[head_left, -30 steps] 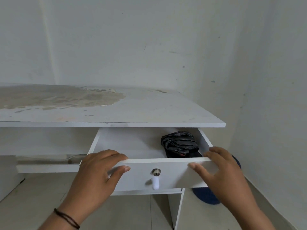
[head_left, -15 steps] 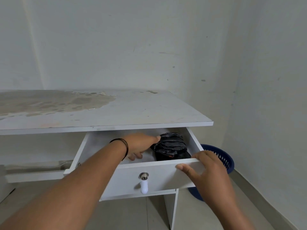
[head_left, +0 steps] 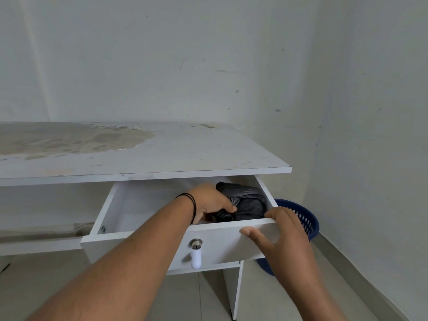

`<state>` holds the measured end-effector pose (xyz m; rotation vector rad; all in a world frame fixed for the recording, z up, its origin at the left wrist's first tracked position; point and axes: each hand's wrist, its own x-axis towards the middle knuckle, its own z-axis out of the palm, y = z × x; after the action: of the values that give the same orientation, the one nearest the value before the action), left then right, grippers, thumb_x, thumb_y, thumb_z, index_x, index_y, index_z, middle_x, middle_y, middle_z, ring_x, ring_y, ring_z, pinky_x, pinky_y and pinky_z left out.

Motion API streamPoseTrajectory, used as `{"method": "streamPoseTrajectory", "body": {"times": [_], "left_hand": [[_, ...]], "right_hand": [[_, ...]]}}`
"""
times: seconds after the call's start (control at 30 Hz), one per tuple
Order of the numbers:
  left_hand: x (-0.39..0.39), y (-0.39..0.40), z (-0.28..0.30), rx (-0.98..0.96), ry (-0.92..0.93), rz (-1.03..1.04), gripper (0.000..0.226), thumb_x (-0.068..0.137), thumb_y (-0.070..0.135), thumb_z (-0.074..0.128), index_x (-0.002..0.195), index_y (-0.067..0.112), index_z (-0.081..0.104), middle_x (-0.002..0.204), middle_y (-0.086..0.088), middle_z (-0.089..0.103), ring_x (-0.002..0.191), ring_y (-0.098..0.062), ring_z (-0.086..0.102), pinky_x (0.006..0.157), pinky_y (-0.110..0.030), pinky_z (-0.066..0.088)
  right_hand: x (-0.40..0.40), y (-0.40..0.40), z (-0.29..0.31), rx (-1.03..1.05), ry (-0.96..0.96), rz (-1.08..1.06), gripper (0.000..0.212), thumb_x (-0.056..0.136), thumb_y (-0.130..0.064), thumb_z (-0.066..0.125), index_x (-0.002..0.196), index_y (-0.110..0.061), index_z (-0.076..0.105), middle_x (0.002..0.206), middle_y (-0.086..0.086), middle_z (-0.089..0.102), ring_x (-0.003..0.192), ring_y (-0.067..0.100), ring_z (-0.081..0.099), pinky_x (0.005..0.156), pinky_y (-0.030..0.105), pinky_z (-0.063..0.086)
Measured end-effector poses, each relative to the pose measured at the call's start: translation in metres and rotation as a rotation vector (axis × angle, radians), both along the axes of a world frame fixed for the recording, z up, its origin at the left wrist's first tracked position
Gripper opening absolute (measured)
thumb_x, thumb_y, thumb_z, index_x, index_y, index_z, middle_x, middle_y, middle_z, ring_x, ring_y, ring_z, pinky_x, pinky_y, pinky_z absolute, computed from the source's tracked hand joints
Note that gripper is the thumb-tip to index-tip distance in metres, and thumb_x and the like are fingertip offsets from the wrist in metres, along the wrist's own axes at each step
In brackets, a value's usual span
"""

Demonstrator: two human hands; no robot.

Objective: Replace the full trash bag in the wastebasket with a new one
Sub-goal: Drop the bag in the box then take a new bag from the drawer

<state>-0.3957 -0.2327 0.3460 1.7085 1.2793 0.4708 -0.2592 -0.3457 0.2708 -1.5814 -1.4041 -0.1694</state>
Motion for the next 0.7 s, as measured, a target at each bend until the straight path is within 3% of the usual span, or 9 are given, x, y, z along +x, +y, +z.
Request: {"method": "streamPoseTrajectory", "body": {"times": [0.13, 0.23, 0.37, 0.47, 0.57, 0.63, 0.7], "left_hand": [[-0.001, -0.009, 0.007, 0.051, -0.147, 0.021, 0.035, 0.066, 0.003, 0.079, 0.099, 0.002, 0.068, 0.1, -0.014, 0.071, 0.097, -0.029, 0.066, 0.092, -0.044, 0.052], [-0.008, -0.017, 0.008, 0.161, -0.131, 0.011, 0.038, 0.069, 0.01, 0.077, 0.104, 0.005, 0.063, 0.1, -0.011, 0.07, 0.093, -0.025, 0.066, 0.089, -0.041, 0.054], [-0.026, -0.032, 0.013, 0.351, -0.095, 0.067, 0.047, 0.076, 0.018, 0.069, 0.113, 0.013, 0.042, 0.098, -0.001, 0.059, 0.083, -0.012, 0.059, 0.061, -0.023, 0.051], [-0.046, -0.037, 0.028, 0.451, -0.165, 0.097, 0.049, 0.075, 0.019, 0.069, 0.111, 0.023, 0.036, 0.094, 0.005, 0.057, 0.08, -0.01, 0.06, 0.058, -0.021, 0.048], [-0.069, -0.028, 0.045, 0.573, -0.377, 0.161, 0.058, 0.073, 0.016, 0.072, 0.118, 0.029, 0.037, 0.097, 0.004, 0.064, 0.083, -0.01, 0.065, 0.065, -0.025, 0.053], [-0.085, -0.015, 0.052, 0.72, -0.42, 0.235, 0.064, 0.076, 0.016, 0.072, 0.125, 0.035, 0.036, 0.097, 0.008, 0.064, 0.084, -0.006, 0.064, 0.069, -0.024, 0.052], [-0.099, 0.0, 0.052, 0.841, -0.394, 0.314, 0.071, 0.078, 0.017, 0.072, 0.131, 0.036, 0.028, 0.096, 0.007, 0.06, 0.083, -0.006, 0.062, 0.068, -0.022, 0.048]], "right_hand": [[-0.003, -0.001, -0.002, 0.061, 0.035, -0.037, 0.069, 0.06, -0.072, 0.053, 0.107, -0.022, 0.047, 0.112, -0.012, 0.038, 0.092, -0.008, 0.03, 0.067, 0.004, 0.03], [-0.003, 0.0, 0.0, 0.064, 0.039, -0.059, 0.077, 0.058, -0.071, 0.055, 0.114, -0.019, 0.045, 0.116, -0.013, 0.034, 0.094, -0.011, 0.026, 0.069, 0.004, 0.029], [-0.003, 0.0, -0.001, 0.035, 0.045, -0.062, 0.073, 0.057, -0.074, 0.051, 0.108, -0.022, 0.049, 0.112, -0.014, 0.041, 0.096, -0.006, 0.033, 0.068, 0.002, 0.032], [-0.003, 0.0, -0.002, 0.038, 0.044, -0.06, 0.065, 0.057, -0.075, 0.051, 0.1, -0.027, 0.047, 0.112, -0.013, 0.043, 0.096, -0.004, 0.036, 0.069, 0.005, 0.034], [-0.005, -0.002, 0.002, 0.0, 0.051, -0.046, 0.062, 0.057, -0.072, 0.053, 0.099, -0.028, 0.046, 0.117, -0.009, 0.045, 0.104, 0.004, 0.041, 0.076, 0.013, 0.036], [-0.009, -0.005, 0.005, -0.016, -0.004, -0.101, 0.06, 0.062, -0.065, 0.057, 0.104, -0.022, 0.054, 0.125, -0.001, 0.046, 0.117, 0.019, 0.044, 0.089, 0.03, 0.043], [-0.018, -0.008, 0.005, 0.079, -0.181, -0.221, 0.05, 0.068, -0.048, 0.069, 0.106, -0.016, 0.061, 0.125, 0.011, 0.051, 0.118, 0.031, 0.047, 0.093, 0.049, 0.045]]}}
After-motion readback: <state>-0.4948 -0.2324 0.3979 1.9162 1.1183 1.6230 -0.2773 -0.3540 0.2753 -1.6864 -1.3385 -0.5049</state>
